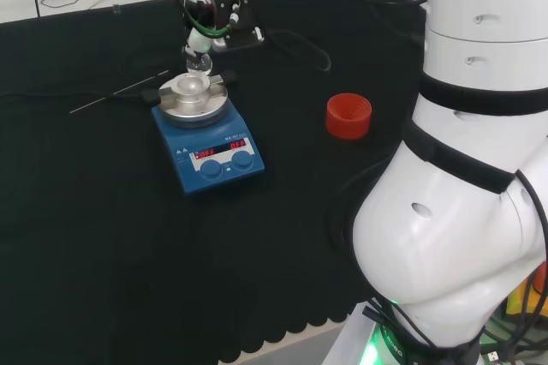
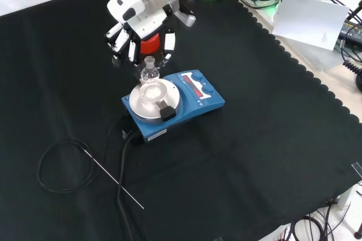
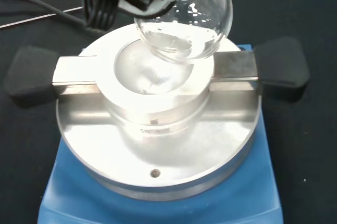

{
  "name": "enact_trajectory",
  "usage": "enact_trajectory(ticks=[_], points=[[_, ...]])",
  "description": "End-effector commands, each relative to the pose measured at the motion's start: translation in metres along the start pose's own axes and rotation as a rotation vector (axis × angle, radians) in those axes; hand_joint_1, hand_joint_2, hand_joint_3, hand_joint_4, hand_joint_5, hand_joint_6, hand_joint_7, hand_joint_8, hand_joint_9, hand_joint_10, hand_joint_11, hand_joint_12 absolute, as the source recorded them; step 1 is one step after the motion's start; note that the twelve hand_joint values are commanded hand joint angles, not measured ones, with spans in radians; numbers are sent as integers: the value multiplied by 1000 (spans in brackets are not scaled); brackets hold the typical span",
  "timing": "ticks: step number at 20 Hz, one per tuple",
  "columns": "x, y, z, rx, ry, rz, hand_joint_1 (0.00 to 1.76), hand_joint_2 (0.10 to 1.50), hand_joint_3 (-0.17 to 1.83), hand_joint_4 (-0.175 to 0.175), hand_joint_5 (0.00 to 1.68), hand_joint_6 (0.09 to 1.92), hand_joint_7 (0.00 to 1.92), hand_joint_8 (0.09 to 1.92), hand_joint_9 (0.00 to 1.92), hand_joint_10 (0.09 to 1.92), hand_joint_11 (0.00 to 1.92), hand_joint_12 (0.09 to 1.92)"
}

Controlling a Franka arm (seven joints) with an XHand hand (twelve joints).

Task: Place the round-bottom flask on the heater.

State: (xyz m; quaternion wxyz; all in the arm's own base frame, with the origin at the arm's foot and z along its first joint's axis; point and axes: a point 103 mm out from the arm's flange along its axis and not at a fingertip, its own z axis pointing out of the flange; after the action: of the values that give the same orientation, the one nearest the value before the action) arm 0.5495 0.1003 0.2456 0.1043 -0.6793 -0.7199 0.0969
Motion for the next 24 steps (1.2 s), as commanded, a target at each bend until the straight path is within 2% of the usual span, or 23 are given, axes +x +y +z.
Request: enact_trajectory(ticks=[1,18,24], points=[[5,3,8,21,-2,-11,1093,694,711,151,1131,945,299,685,491,646,45,1417],[14,18,19,50,-14,-24,1093,693,713,154,1131,944,298,686,490,647,45,1418],[28,17,18,55,-36,-15,1093,693,714,154,1131,945,298,687,490,647,45,1419]])
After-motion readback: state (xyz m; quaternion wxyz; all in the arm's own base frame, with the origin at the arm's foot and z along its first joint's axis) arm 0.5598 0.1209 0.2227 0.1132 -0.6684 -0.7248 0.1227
